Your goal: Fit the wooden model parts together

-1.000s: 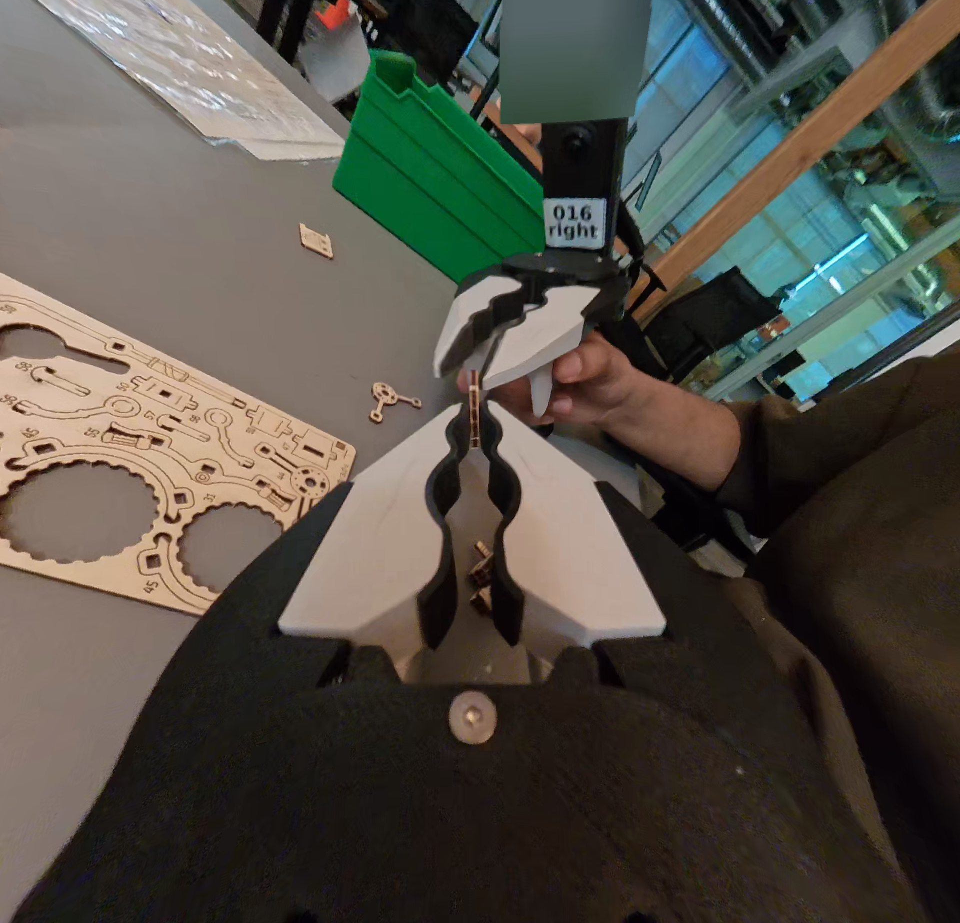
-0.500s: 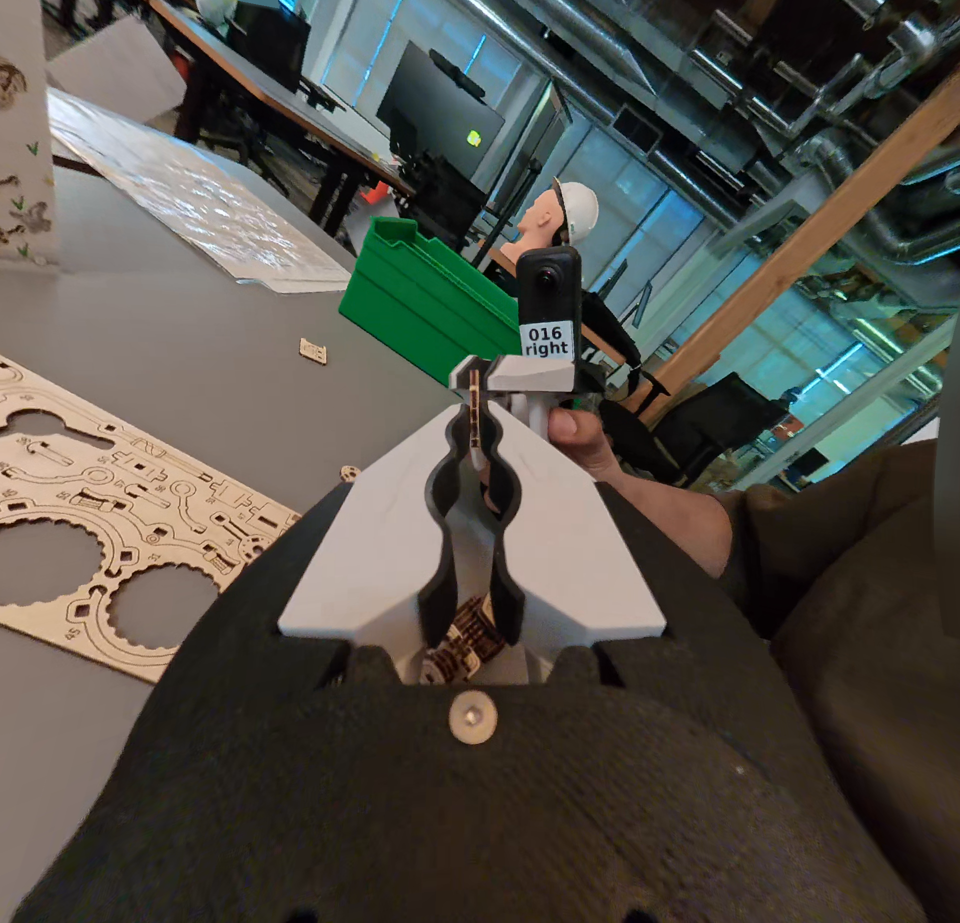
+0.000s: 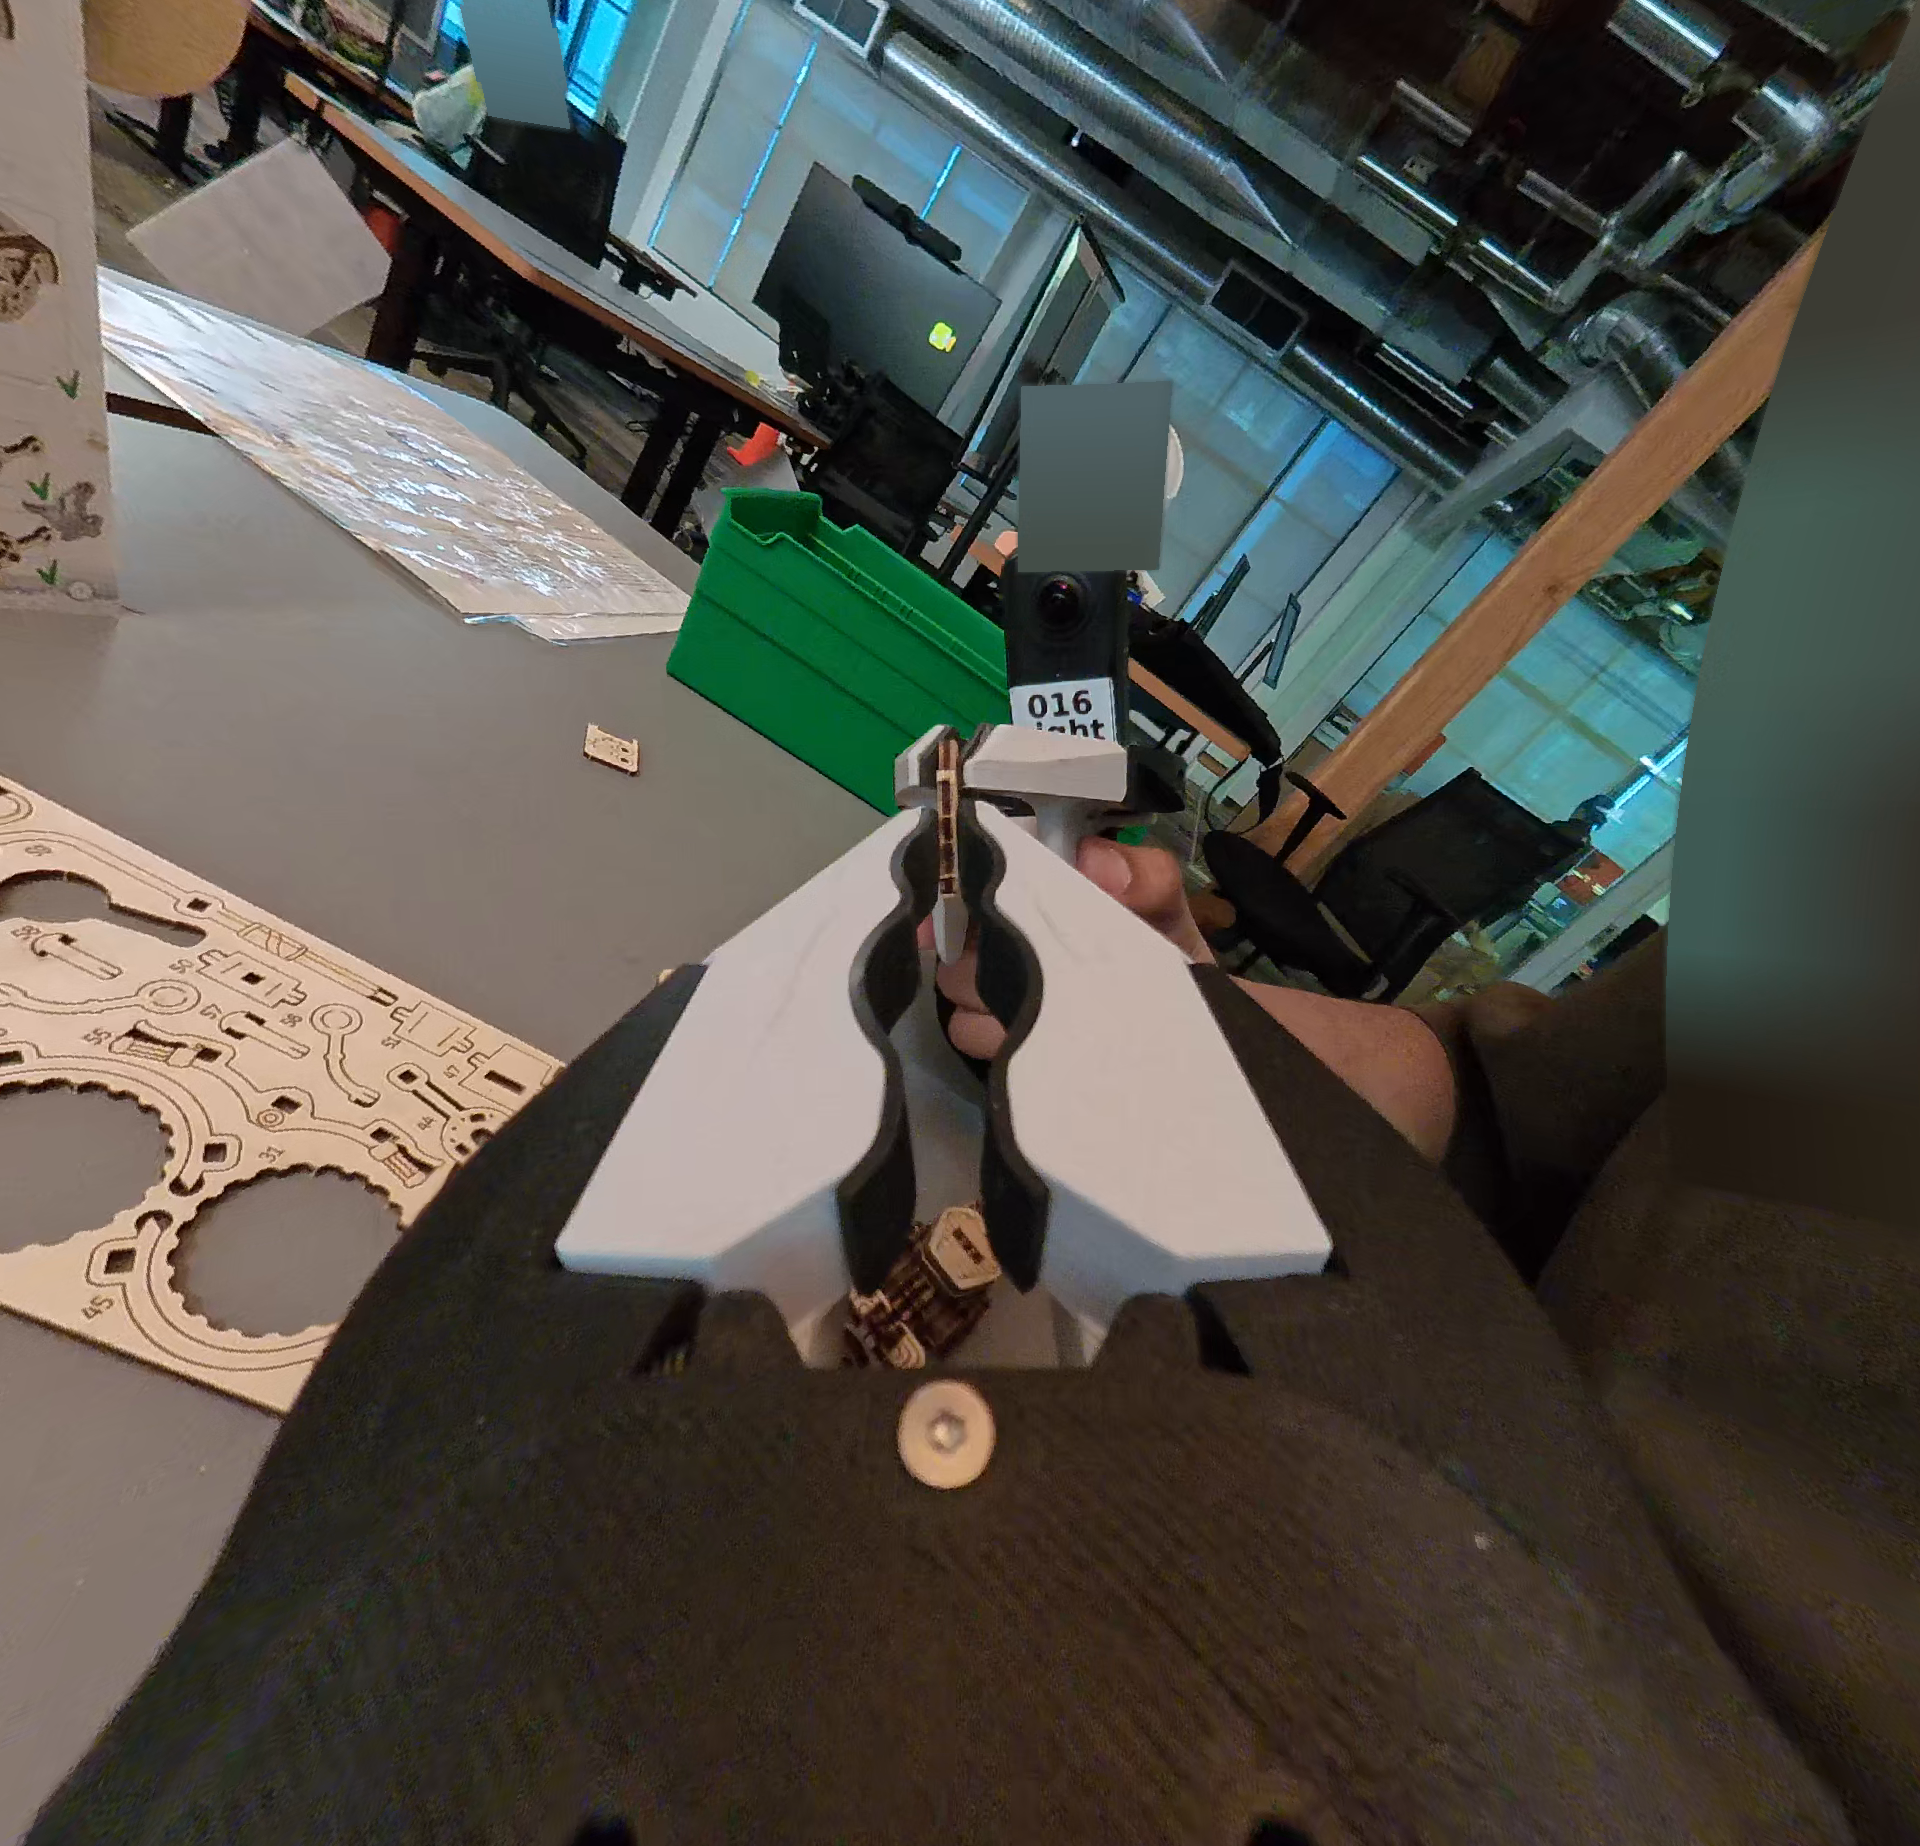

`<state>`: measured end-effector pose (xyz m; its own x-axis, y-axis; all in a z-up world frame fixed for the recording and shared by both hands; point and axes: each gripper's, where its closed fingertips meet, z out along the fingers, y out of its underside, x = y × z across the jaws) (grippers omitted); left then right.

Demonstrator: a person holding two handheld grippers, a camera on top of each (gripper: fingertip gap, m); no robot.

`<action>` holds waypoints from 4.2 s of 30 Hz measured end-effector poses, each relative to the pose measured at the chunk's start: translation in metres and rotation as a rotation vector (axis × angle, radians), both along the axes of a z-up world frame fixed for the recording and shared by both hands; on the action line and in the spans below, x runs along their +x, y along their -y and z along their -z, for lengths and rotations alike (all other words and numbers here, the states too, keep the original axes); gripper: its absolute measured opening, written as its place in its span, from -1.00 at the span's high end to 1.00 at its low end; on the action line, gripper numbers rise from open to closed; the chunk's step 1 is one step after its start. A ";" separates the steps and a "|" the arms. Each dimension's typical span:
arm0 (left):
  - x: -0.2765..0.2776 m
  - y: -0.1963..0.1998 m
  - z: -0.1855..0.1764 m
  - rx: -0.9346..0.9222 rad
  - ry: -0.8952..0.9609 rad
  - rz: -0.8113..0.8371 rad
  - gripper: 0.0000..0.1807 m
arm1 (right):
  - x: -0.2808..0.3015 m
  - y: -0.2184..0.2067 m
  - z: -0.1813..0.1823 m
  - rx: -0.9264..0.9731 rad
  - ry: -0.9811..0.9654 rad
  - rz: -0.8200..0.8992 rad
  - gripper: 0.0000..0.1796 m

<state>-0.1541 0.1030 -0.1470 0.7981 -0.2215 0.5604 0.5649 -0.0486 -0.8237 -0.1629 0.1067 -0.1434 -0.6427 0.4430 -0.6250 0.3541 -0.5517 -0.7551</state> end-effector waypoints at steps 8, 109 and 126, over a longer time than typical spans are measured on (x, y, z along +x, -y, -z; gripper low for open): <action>0.002 0.000 -0.001 0.001 -0.039 -0.005 0.99 | 0.001 0.000 -0.002 -0.014 -0.017 -0.020 0.97; -0.006 -0.001 0.011 -0.050 0.025 0.043 1.00 | -0.002 -0.004 0.008 0.059 0.033 -0.003 0.94; -0.006 -0.001 0.010 -0.053 0.022 0.041 0.99 | -0.003 -0.004 0.010 0.070 0.036 0.003 0.96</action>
<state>-0.1598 0.1038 -0.1575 0.7762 -0.2231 0.5897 0.5797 -0.1151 -0.8066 -0.1658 0.1111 -0.1531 -0.6187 0.4885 -0.6154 0.3803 -0.4992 -0.7786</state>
